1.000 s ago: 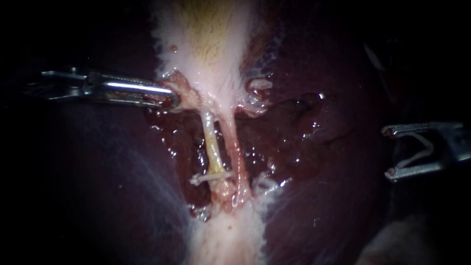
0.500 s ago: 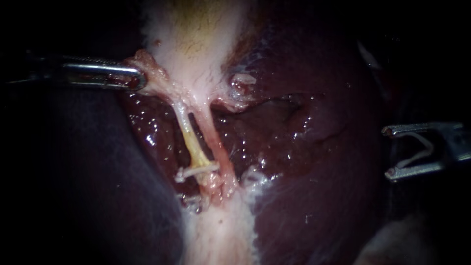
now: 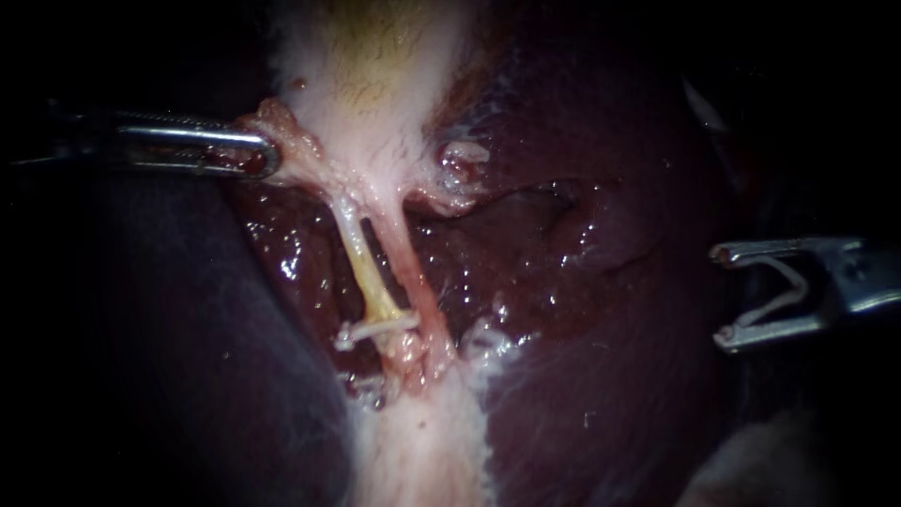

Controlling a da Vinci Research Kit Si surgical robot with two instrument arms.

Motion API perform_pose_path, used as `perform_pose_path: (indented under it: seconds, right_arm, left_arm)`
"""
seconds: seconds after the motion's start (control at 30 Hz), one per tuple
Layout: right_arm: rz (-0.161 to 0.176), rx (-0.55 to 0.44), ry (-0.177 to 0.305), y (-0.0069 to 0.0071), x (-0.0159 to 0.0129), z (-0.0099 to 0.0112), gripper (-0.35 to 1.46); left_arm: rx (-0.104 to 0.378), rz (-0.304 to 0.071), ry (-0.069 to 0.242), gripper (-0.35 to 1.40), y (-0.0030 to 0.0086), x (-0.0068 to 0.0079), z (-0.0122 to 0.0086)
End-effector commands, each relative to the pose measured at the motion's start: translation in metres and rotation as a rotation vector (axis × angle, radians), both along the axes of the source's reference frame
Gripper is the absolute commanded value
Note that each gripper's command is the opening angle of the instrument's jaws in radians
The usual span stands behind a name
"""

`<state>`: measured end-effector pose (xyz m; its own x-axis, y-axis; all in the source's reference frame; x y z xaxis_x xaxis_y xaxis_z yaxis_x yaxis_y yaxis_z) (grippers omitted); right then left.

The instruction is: Clipping second clip left tube

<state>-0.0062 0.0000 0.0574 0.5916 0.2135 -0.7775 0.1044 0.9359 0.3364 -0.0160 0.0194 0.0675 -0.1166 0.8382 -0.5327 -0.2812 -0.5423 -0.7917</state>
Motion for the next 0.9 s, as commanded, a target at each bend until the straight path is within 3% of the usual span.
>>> perform_pose_path:
  seconds: [0.03, 0.4, 0.9]
  right_arm:
    - [0.003, 0.014, 0.0, -0.0001, 0.0006, -0.0001, 0.5]
    - [0.038, 0.171, -0.004, -0.0002, 0.0094, -0.0003, 0.5]
    - [0.074, 0.285, -0.017, 0.0001, 0.0211, 0.0013, 0.5]
  left_arm:
    - [0.0, 0.0, 0.0, -0.35, 0.0, 0.0, 0.0]
    - [0.0, -0.001, 0.001, -0.35, 0.0, -0.0001, 0.0001]
    - [-0.001, -0.002, 0.002, -0.35, 0.0, -0.0003, 0.0001]
